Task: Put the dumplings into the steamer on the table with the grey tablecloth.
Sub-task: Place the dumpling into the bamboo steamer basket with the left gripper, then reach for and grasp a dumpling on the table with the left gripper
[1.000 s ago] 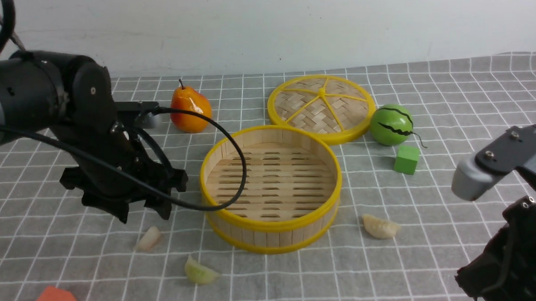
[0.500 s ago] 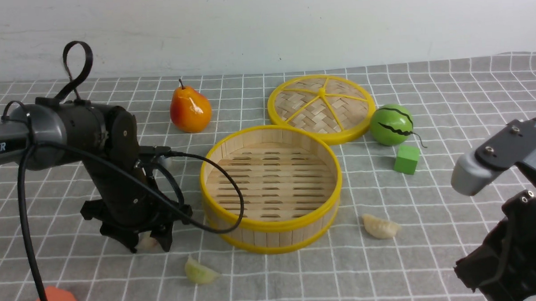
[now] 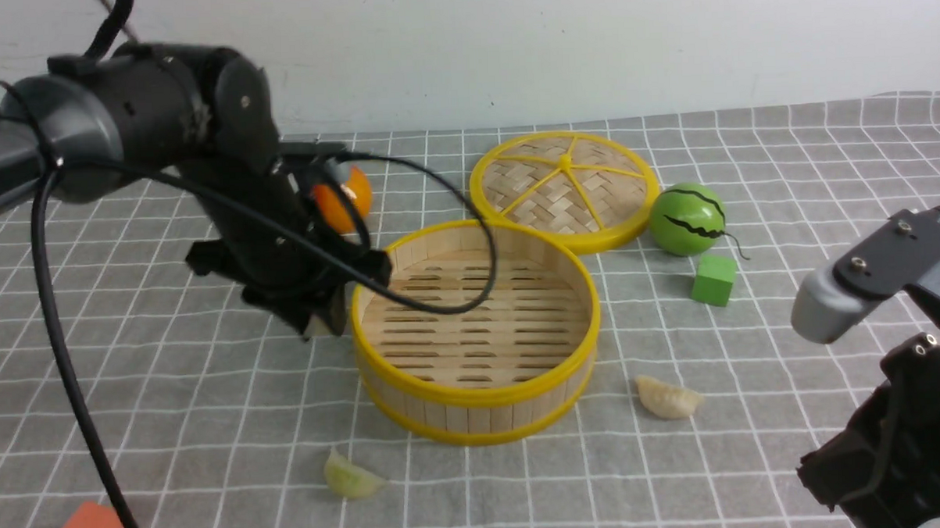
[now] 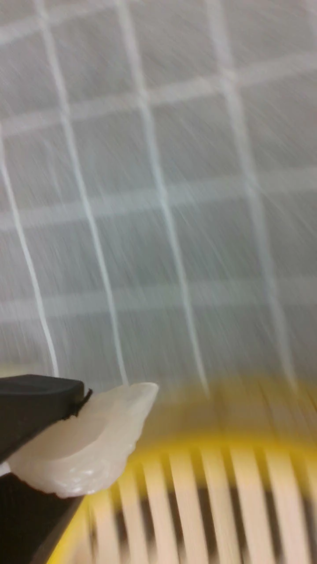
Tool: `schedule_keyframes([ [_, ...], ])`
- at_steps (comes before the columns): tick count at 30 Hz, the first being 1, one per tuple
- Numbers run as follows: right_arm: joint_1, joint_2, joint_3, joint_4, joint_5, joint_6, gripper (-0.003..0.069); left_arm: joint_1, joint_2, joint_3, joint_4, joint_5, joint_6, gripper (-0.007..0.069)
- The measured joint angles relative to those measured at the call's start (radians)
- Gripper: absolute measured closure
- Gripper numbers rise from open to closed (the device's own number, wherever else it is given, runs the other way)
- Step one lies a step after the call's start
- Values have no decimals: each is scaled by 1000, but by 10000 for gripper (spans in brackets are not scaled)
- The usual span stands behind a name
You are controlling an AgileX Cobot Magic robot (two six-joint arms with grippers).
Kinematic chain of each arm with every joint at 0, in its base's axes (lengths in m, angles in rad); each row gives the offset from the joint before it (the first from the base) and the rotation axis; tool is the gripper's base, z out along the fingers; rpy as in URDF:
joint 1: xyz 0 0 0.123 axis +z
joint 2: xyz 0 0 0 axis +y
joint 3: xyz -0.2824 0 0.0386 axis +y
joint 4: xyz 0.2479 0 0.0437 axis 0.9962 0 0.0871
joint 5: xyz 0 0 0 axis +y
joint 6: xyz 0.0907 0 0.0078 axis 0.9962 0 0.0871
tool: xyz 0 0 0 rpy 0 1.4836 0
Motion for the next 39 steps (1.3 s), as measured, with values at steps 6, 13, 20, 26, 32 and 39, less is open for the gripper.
schedule_keyframes([
  [6,0,0,0,0,-1,0,645,-146,114,-228,-27,-27,-88,435],
  [13,0,0,0,24,4,0,636,-147,384,-438,59,19,-208,435],
  [20,0,0,0,29,8,0,636,-147,452,-516,126,92,-235,328],
  [26,0,0,0,31,8,0,636,-147,365,-515,142,166,-235,126],
  [32,0,0,0,35,8,0,627,-147,159,-497,169,190,-216,73],
  [39,0,0,0,39,9,0,627,-147,-103,-235,175,196,-199,71],
])
